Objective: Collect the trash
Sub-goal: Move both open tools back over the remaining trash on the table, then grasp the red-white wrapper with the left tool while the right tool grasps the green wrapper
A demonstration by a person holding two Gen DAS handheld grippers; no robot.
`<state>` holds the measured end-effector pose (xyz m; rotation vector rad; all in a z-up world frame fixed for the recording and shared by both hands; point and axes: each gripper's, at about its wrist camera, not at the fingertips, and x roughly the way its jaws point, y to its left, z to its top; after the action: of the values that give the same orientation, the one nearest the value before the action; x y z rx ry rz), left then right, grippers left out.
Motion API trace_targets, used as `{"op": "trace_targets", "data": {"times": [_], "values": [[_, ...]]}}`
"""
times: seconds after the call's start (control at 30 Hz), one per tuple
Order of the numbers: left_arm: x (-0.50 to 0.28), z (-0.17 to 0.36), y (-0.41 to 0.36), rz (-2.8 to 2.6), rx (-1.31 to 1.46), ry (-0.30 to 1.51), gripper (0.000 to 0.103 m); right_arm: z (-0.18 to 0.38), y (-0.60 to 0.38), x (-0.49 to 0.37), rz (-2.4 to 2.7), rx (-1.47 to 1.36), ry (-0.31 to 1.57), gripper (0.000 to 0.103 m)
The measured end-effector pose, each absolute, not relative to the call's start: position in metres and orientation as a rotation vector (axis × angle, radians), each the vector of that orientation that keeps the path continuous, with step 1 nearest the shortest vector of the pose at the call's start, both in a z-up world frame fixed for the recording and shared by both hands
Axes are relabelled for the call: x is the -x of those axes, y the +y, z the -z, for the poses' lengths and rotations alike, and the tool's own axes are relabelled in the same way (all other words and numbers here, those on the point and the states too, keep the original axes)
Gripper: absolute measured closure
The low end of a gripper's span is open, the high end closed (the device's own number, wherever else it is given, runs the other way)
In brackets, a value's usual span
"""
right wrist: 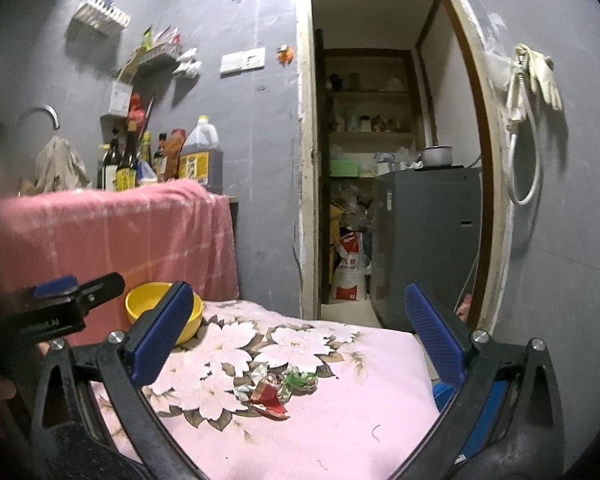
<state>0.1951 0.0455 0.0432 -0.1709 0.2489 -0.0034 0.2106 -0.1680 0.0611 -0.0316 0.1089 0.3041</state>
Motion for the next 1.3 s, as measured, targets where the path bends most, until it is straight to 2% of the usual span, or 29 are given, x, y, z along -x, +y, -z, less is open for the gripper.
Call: {"op": "trace_targets", "data": {"times": [0.47,0.93,1.03,1.1,1.2,1.3], "values": [[-0.227,-0.014,0.034,0.009,0.127,0.325,0.004,-0.029,-0.175,-0.257,-0.308,0.045,0.223,0.000],[-0.274,0.011,0.025,0.062,0.149,0.525,0.004,0.006,-0.180,-0.318,-0.308,0.057,0.484,0.000],[-0.286,0.022,0.022,0.077,0.161,0.603,0.009,0.013,-0.181,-0.330,-0.317,0.057,0.542,0.010],[-0.293,0.029,0.020,0.096,0.169,0.662,0.021,0.017,-0.182,-0.337,-0.327,0.052,0.573,0.017],[-0.301,0.040,0.016,0.136,0.196,0.736,0.032,0.022,-0.182,-0.343,-0.338,0.046,0.608,0.029],[-0.306,0.046,0.014,0.184,0.238,0.788,0.034,0.027,-0.179,-0.350,-0.356,0.055,0.642,0.038]]}}
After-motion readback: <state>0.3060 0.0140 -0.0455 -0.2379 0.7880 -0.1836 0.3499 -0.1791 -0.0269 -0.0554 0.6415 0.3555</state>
